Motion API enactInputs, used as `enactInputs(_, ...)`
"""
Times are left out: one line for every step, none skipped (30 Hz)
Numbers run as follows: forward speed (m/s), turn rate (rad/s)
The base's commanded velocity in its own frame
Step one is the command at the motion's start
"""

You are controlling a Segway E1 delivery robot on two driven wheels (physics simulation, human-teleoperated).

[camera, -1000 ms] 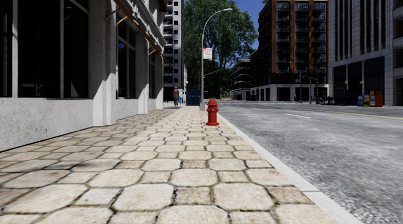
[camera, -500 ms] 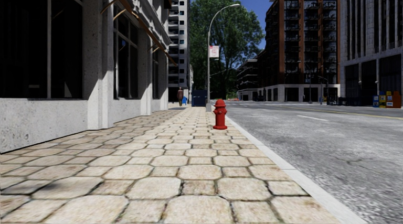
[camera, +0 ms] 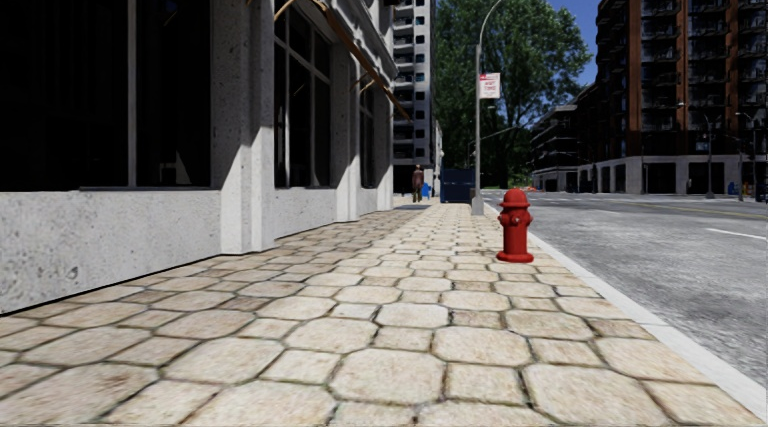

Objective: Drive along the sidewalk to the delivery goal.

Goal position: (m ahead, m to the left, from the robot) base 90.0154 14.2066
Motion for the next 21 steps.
enactInputs(2.00, 0.00)
enactInputs(2.00, 0.00)
enactInputs(2.00, 0.00)
enactInputs(2.00, 0.00)
enactInputs(2.00, 0.00)
enactInputs(2.00, 0.00)
enactInputs(2.00, 0.00)
enactInputs(2.00, 0.00)
enactInputs(2.00, 0.00)
enactInputs(2.00, 0.00)
enactInputs(2.00, 0.00)
enactInputs(2.00, 0.00)
enactInputs(2.00, 0.00)
enactInputs(2.00, 0.00)
enactInputs(2.00, 0.00)
enactInputs(2.00, 0.00)
enactInputs(2.00, 0.00)
enactInputs(2.00, 0.00)
enactInputs(2.00, 0.00)
enactInputs(2.00, 0.00)
enactInputs(2.00, 0.00)
